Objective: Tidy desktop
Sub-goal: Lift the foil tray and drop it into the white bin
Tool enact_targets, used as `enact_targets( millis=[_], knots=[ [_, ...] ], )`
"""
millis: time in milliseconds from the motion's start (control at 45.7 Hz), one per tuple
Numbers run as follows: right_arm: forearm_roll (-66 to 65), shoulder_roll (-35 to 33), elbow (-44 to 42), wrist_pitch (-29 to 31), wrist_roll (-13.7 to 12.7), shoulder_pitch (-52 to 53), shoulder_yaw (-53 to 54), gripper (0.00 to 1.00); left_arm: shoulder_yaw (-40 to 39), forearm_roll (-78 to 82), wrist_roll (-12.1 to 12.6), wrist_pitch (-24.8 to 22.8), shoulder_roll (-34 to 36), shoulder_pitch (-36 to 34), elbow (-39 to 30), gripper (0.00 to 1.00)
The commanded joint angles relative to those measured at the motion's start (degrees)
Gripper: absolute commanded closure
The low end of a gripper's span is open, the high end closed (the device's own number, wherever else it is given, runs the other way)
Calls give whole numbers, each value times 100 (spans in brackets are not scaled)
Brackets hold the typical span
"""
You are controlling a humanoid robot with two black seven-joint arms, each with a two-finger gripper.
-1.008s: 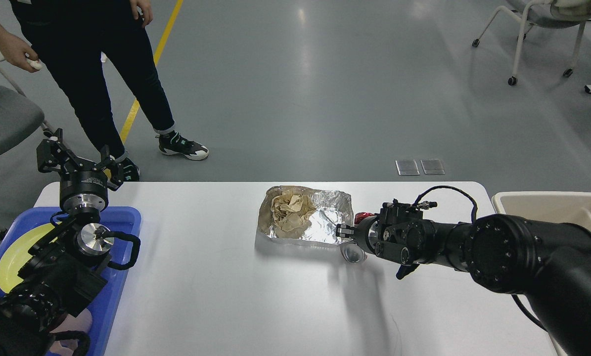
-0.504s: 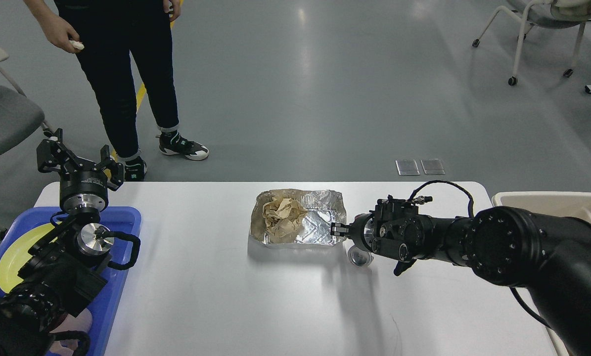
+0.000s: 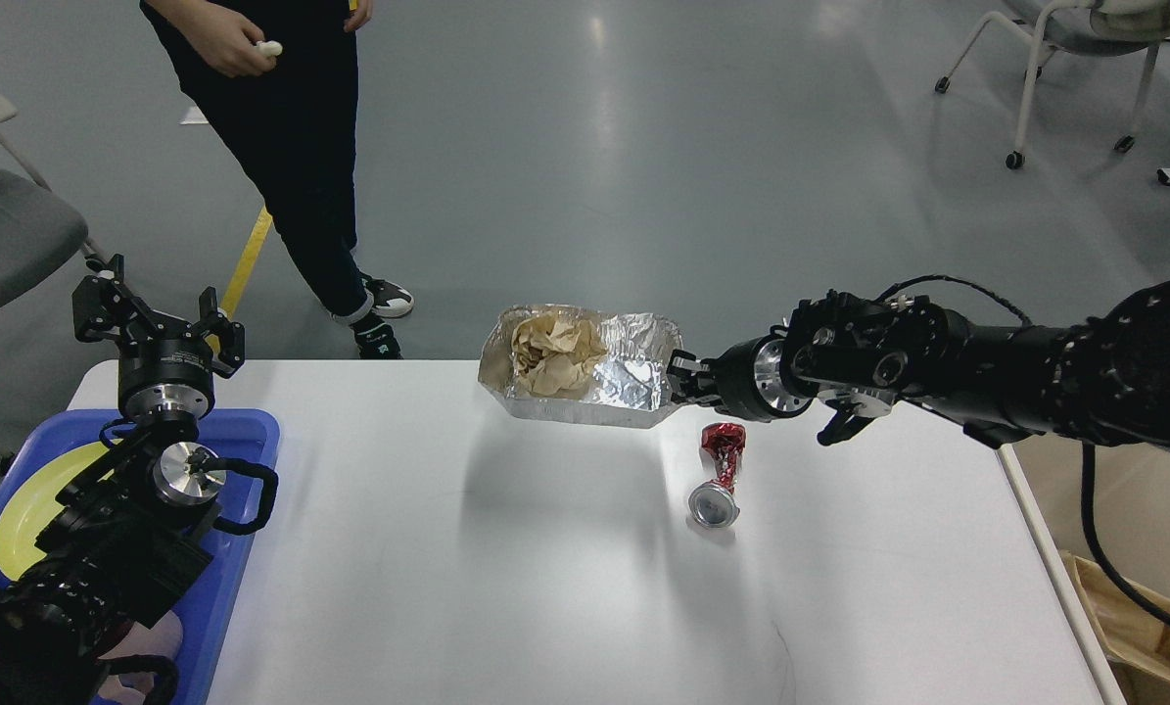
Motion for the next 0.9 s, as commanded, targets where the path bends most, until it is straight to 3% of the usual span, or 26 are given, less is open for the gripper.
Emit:
enact_targets(
  millis=[0,219,394,701,876],
  knots=[
    [3,-372,12,324,0,250,191,100,0,2,0,0,1,0,0,3],
    [-6,-1172,-49,790,8,786,314,100,0,2,0,0,1,0,0,3],
    [-15,-1734,-515,799,8,655,226,100,0,-7,0,0,1,0,0,3],
    [29,-3465,-612,720,8,-513,349,100,0,2,0,0,1,0,0,3],
    [38,-4081,-814,667,8,-1357,691,100,0,-7,0,0,1,0,0,3]
  ],
)
